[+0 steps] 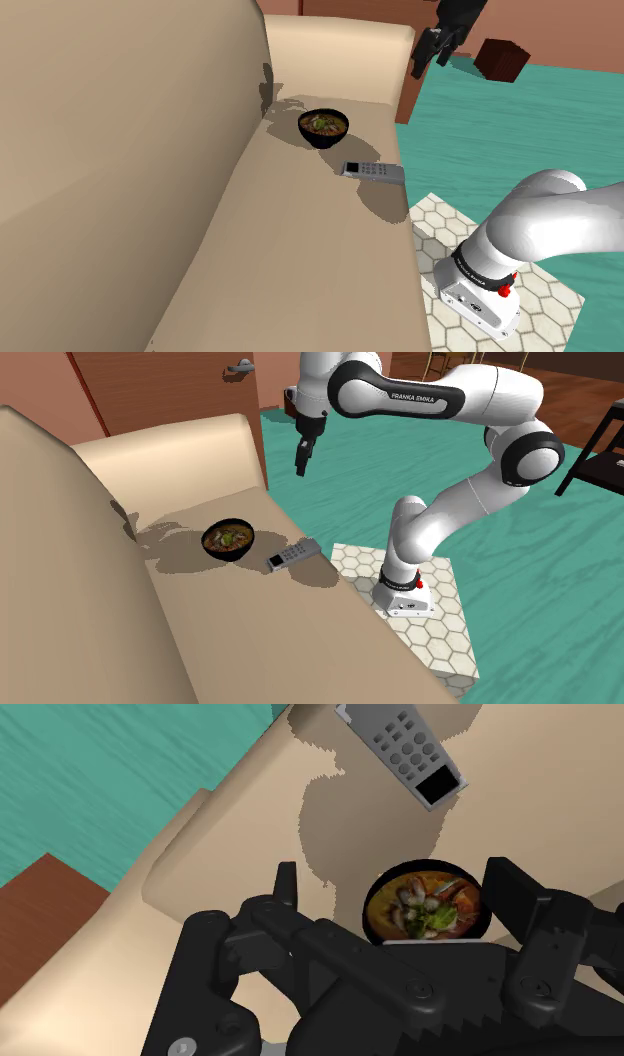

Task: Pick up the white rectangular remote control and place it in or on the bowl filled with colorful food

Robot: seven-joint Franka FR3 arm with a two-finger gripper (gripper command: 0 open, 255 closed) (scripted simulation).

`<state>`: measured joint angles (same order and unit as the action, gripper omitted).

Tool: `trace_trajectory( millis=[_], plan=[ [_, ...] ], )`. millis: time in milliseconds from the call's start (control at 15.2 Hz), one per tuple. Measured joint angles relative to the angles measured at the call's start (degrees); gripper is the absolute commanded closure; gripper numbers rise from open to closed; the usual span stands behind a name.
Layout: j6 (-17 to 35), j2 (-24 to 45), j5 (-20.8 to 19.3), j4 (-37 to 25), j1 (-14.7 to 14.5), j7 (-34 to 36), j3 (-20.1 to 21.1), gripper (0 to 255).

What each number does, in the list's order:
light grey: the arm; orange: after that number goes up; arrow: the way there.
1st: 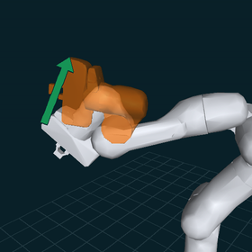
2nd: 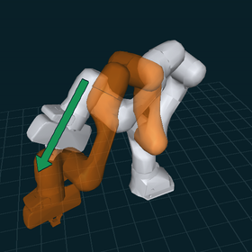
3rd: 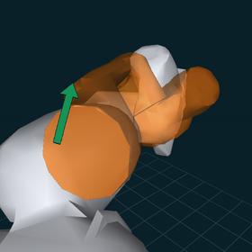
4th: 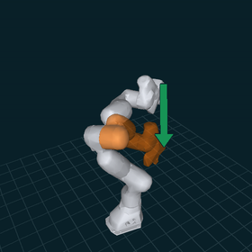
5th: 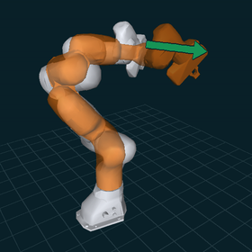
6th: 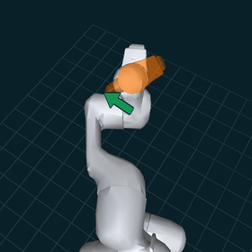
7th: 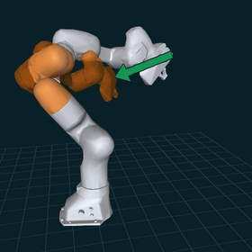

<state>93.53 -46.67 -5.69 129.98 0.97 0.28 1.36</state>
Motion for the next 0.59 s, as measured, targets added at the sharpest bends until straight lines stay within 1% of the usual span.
trace_trajectory(
  millis=[198, 330, 594],
  plan=[
    [1.5, 0.5, 0.1, 1.7, -0.7, -1.3, -0.4, 0],
    [3.5, 1.0, 0.1, 4.4, -1.6, -3.4, -1.1, 0],
    [8.7, 4.1, 0.2, 8.9, -3.5, -8.0, -2.6, 0]
  ],
)
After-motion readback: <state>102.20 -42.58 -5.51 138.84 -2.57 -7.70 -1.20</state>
